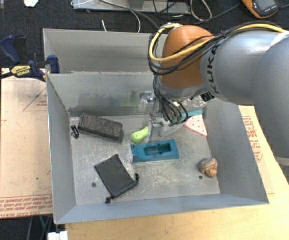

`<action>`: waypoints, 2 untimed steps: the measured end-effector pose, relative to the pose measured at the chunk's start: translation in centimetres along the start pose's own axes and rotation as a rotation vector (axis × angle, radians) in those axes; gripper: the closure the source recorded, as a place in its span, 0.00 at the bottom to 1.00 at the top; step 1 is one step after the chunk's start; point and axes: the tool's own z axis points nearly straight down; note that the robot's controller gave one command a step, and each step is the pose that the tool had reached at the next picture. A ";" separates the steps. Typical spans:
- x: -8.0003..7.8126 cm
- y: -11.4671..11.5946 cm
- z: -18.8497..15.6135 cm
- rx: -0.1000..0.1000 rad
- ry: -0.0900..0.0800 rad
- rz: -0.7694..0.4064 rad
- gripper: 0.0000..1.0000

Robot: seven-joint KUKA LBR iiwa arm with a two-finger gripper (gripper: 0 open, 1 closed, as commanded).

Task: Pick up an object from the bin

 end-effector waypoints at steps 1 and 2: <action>-1.4 -5.2 4.5 -0.005 -0.012 -0.153 0.00; -0.6 -7.5 2.8 -0.002 -0.003 -0.091 0.00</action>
Offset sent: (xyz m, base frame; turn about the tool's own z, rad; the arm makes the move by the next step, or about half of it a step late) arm 0.0033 -0.0817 -0.0142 -0.0627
